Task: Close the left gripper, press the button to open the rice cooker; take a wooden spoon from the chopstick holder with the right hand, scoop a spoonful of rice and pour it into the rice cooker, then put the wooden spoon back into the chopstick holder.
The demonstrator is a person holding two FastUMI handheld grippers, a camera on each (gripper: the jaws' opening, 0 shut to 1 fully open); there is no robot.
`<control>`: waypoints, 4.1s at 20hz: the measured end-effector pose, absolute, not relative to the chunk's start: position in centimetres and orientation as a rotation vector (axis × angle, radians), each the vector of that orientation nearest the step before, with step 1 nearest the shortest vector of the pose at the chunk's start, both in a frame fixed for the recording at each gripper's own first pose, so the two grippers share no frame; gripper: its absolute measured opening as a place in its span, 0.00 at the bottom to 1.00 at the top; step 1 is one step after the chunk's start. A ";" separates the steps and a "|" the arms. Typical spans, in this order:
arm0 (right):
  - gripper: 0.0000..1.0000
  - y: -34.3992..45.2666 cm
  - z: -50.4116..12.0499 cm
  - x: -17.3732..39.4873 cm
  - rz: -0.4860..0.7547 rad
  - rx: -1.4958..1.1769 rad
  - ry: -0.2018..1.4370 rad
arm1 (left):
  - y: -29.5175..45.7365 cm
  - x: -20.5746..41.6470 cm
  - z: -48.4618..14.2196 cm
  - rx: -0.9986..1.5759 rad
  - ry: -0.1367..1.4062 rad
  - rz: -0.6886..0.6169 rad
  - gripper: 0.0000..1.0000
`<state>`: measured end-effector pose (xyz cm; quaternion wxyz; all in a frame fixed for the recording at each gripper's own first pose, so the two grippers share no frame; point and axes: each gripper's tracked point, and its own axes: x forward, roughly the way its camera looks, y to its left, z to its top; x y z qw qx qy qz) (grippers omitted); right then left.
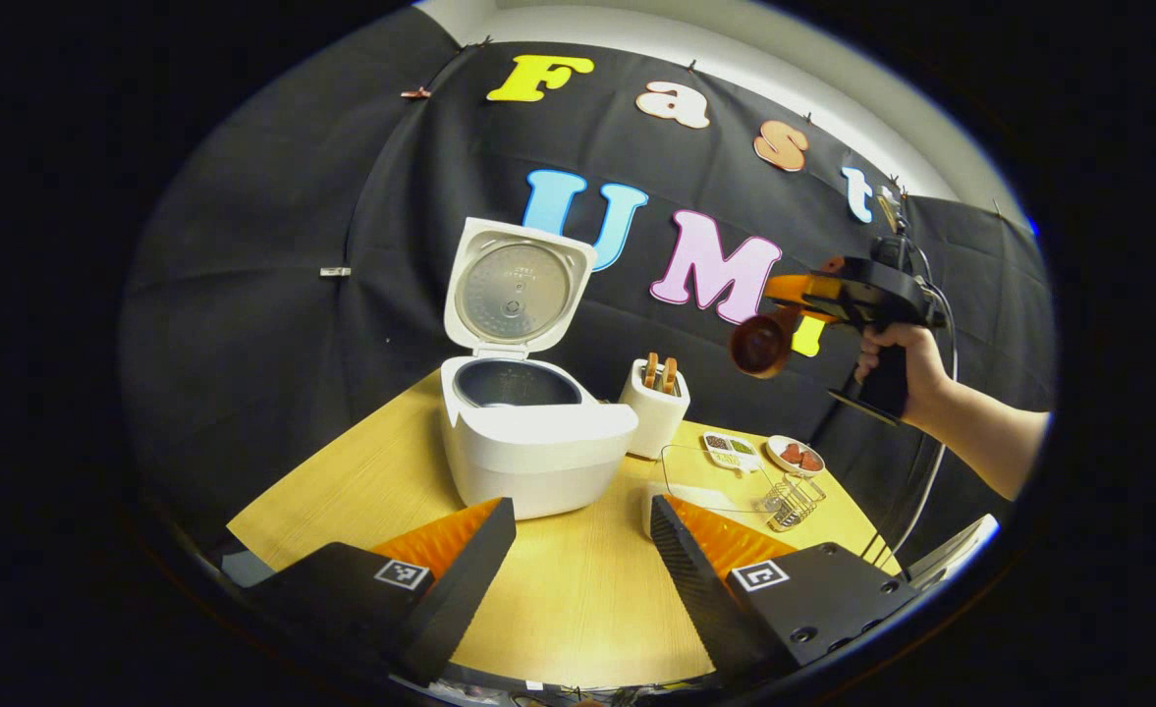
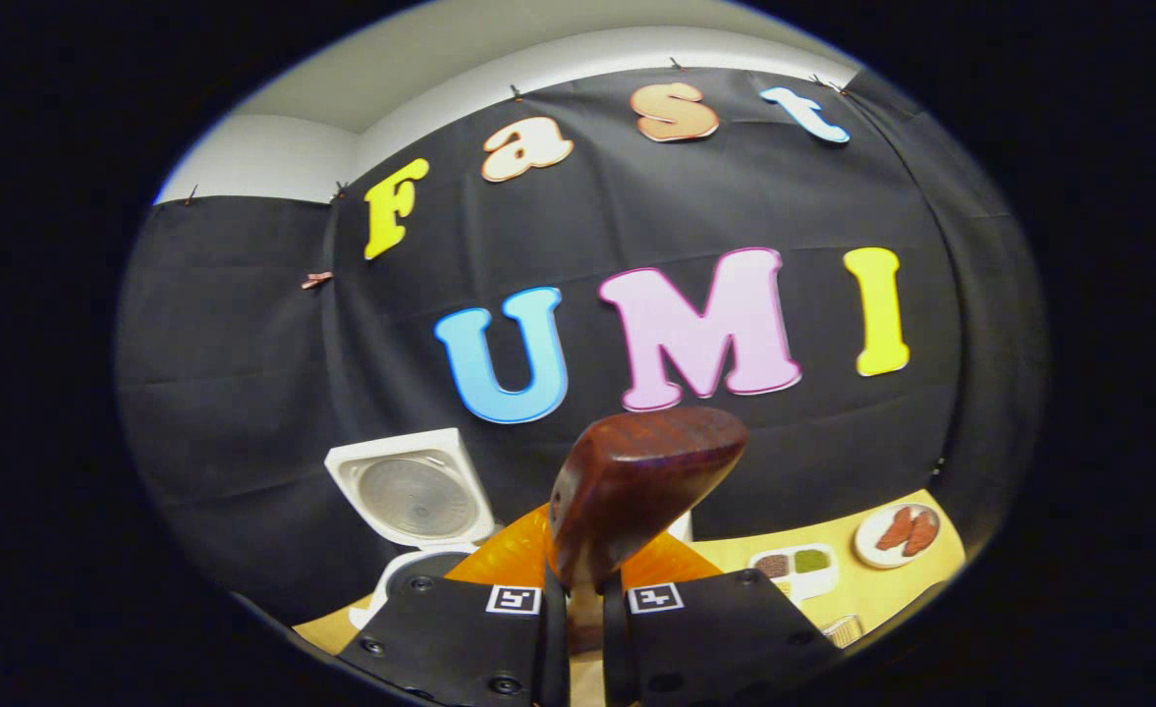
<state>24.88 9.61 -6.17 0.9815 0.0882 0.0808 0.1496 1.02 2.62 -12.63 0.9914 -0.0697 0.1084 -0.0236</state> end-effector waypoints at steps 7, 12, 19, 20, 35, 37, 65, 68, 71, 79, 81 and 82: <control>0.18 -4.8 -10.0 24.3 0.149 0.145 0.238 | -1.0 4.6 -10.4 -0.075 0.184 -0.028 0.96; 0.18 -10.6 -15.1 23.2 0.100 0.170 0.323 | -1.9 7.1 -8.6 -0.072 0.162 0.038 0.96; 0.18 -12.2 -24.8 24.4 0.106 0.282 0.487 | -2.9 7.8 -7.3 -0.124 0.174 0.130 0.96; 0.18 -12.4 -26.0 24.5 0.105 0.283 0.504 | -2.9 7.7 -7.3 -0.126 0.177 0.147 0.96; 0.20 -12.6 -33.8 24.4 0.099 0.300 0.651 | -3.5 5.9 -7.7 -0.154 0.188 0.254 0.96; 0.28 -12.8 -33.2 24.2 0.081 0.292 0.630 | -3.5 6.0 -7.6 -0.154 0.185 0.244 0.96; 0.99 -9.6 -12.3 14.2 0.081 -0.090 0.272 | 11.2 31.6 15.8 -0.010 -0.078 0.211 0.95; 0.99 -9.1 -11.2 14.4 0.069 -0.089 0.261 | 12.6 35.6 15.8 0.022 -0.071 0.210 0.94; 0.98 -8.5 -10.9 14.1 0.065 -0.089 0.267 | 14.3 39.4 14.3 0.040 -0.048 0.216 0.94; 0.98 -8.2 -11.9 11.9 0.058 -0.099 0.295 | 18.0 44.0 7.5 0.046 0.115 0.311 0.95; 0.98 -8.1 -12.9 11.4 0.061 -0.077 0.320 | 17.8 43.7 7.5 0.040 0.125 0.316 0.96; 0.99 -7.8 -13.0 11.3 0.076 -0.066 0.324 | 17.5 43.2 7.4 0.030 0.138 0.316 0.96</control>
